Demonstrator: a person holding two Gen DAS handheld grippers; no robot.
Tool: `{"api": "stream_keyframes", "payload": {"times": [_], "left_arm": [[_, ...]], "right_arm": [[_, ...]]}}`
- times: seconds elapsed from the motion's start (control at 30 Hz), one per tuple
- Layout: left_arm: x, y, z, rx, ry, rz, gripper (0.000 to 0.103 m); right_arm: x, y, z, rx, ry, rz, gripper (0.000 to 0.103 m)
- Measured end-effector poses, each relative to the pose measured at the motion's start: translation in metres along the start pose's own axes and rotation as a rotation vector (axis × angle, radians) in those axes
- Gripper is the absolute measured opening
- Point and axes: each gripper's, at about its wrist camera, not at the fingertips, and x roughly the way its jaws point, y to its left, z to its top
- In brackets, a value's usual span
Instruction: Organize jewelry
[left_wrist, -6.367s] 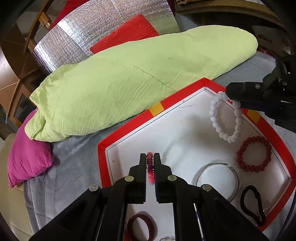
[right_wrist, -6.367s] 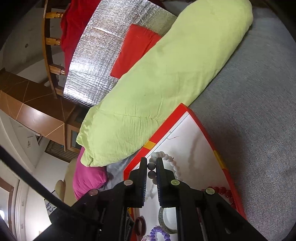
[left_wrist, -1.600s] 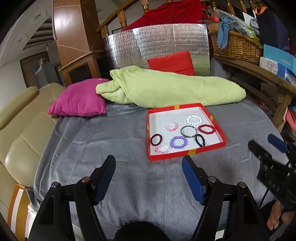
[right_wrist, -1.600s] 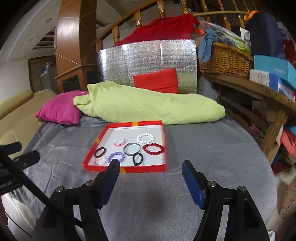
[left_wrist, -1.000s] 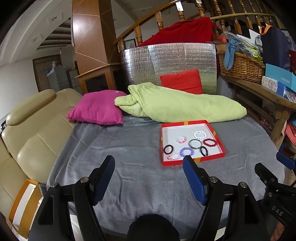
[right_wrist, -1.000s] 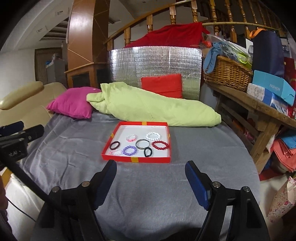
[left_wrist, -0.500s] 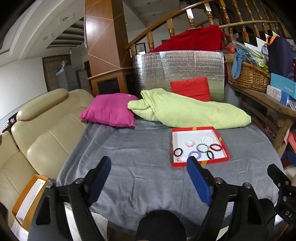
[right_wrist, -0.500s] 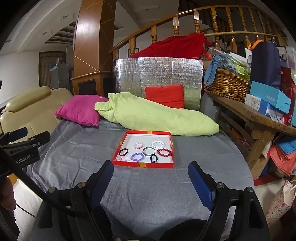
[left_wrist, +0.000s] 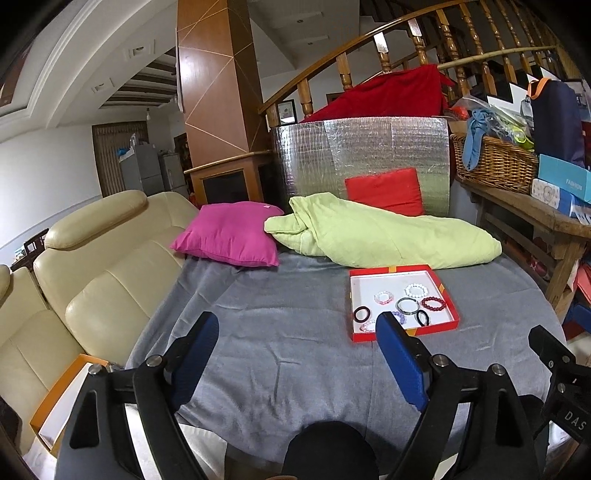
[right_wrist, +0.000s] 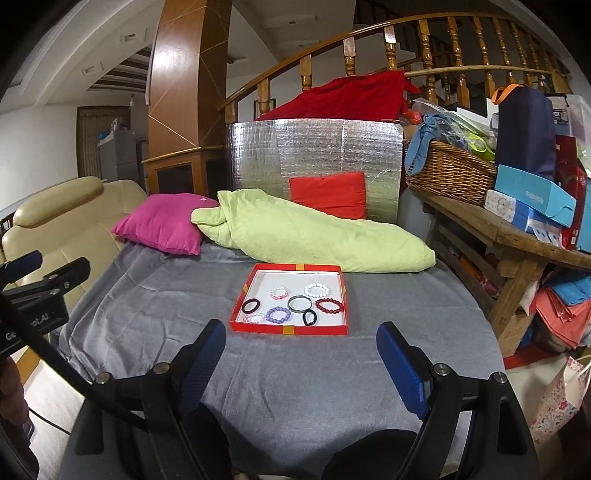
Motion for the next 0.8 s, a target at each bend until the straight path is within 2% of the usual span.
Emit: {"api": "stream_keyframes", "payload": {"times": [0.8], "left_arm": [[-0.0023,0.0033,-0.0025,-0.006,0.003,0.001,0.088]], "right_arm": [[0.0038,0.005,-0.0007,0.0,0.019,-0.002,0.087]]}}
